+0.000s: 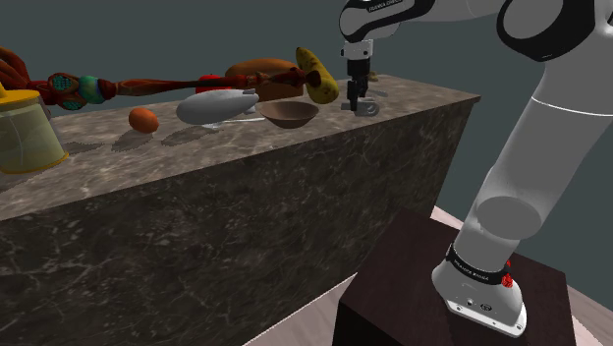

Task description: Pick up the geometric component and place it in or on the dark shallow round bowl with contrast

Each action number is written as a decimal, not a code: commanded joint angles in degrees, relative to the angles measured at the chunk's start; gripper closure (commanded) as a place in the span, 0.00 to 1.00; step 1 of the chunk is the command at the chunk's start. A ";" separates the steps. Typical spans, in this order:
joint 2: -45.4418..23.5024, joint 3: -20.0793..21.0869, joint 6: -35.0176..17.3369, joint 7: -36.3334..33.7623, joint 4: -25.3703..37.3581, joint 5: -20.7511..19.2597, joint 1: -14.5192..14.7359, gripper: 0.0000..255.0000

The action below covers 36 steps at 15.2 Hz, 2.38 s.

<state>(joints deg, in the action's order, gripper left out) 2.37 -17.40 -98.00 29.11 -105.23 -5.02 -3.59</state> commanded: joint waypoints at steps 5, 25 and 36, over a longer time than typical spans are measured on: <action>0.01 0.00 -0.01 0.00 -0.02 0.00 0.00 1.00; -0.96 0.02 10.15 0.87 11.11 0.34 0.02 1.00; -3.69 0.44 18.47 0.60 22.00 1.15 0.47 1.00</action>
<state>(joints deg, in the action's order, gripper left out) -1.06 -17.27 -79.99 30.30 -83.88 -3.99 -3.43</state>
